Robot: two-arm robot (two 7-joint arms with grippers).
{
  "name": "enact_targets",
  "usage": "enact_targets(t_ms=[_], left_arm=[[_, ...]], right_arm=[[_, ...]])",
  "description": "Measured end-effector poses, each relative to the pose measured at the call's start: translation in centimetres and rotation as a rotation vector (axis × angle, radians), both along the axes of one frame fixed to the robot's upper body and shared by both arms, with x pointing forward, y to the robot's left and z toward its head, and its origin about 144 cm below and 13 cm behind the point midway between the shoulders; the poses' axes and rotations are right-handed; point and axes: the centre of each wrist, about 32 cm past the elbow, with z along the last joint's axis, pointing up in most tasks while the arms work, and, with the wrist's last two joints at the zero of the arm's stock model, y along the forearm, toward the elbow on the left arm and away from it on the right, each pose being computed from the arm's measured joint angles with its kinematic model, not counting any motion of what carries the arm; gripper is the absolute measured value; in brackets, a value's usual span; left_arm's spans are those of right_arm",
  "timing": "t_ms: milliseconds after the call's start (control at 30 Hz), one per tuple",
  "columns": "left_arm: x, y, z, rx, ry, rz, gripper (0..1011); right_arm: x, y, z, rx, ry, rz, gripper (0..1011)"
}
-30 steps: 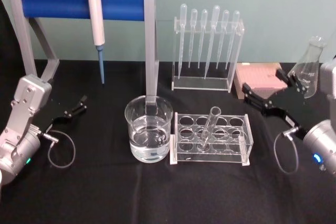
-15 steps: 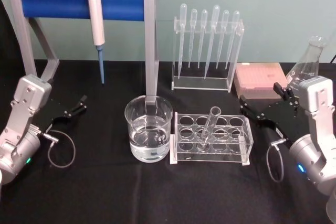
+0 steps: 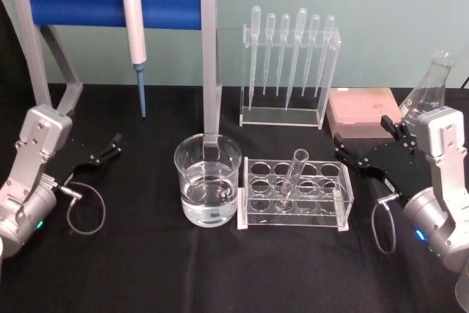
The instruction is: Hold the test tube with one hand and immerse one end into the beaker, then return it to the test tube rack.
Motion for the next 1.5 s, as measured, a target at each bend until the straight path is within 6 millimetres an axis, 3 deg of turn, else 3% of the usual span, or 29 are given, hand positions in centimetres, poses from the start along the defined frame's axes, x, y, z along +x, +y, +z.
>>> enact_targets(t_ms=[1500], left_arm=[[0.00, 0.00, 0.00, 0.000, 0.000, 0.000, 1000]], right_arm=[[-0.02, -0.03, 0.11, 0.003, 0.001, -0.001, 1003]])
